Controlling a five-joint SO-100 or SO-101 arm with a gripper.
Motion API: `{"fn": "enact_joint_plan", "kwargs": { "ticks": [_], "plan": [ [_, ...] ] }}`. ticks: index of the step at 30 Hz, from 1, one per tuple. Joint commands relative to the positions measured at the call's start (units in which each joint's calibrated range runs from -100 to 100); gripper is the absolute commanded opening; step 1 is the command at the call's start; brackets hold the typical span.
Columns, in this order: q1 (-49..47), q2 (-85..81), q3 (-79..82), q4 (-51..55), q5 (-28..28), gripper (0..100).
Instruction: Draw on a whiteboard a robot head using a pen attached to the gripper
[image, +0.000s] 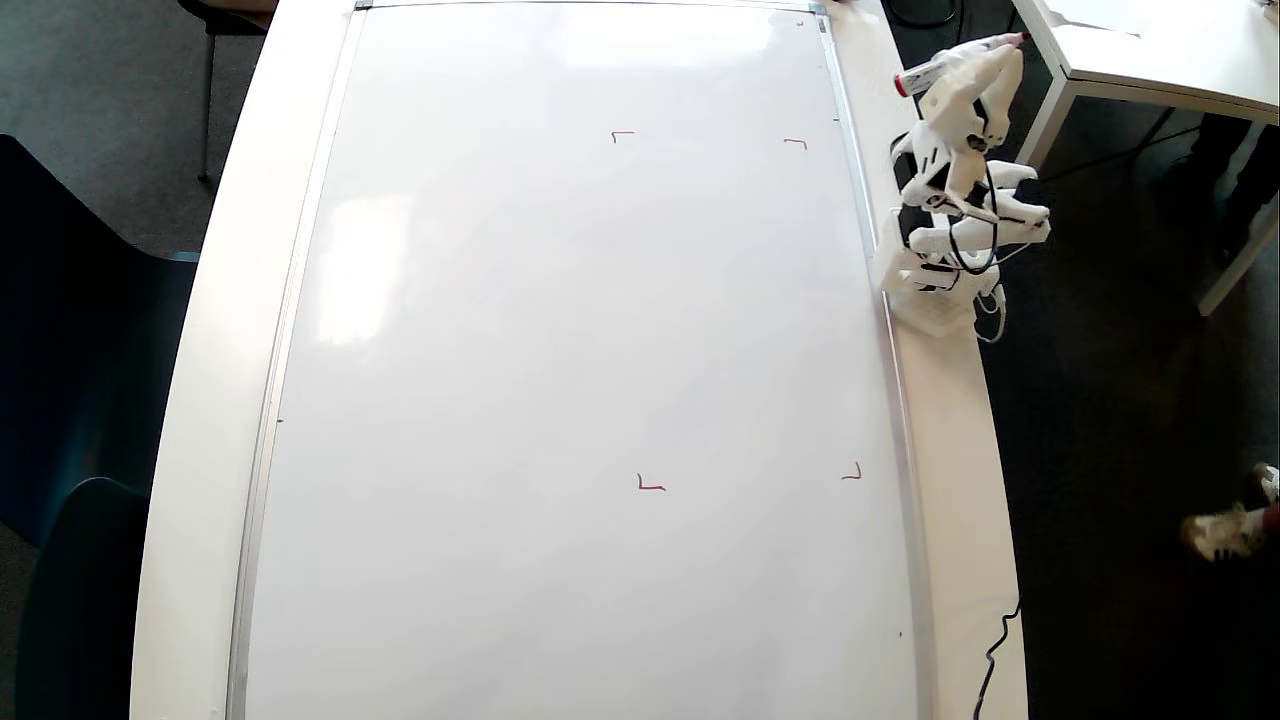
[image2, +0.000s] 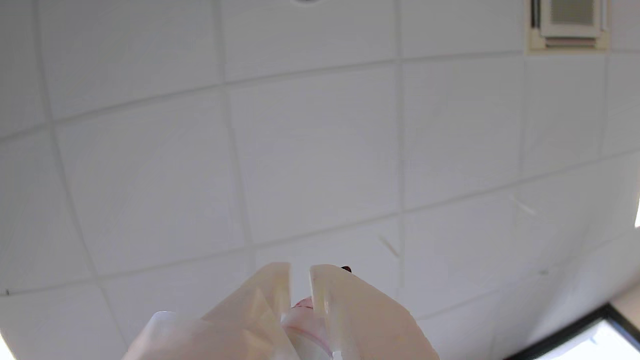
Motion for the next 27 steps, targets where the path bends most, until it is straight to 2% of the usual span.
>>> {"fn": "enact_joint_plan", "kwargs": {
  "ticks": [1,13,23,27],
  "plan": [
    [0.18,13.17,-10.78,-0.66,-0.16,1],
    [0.33,37.4,-27.58,-0.66,-0.11,1],
    [0.33,62.39,-51.27,-0.32,-0.05,1],
    [0.33,68.18,-55.45,-0.32,-0.05,1]
  ]
}}
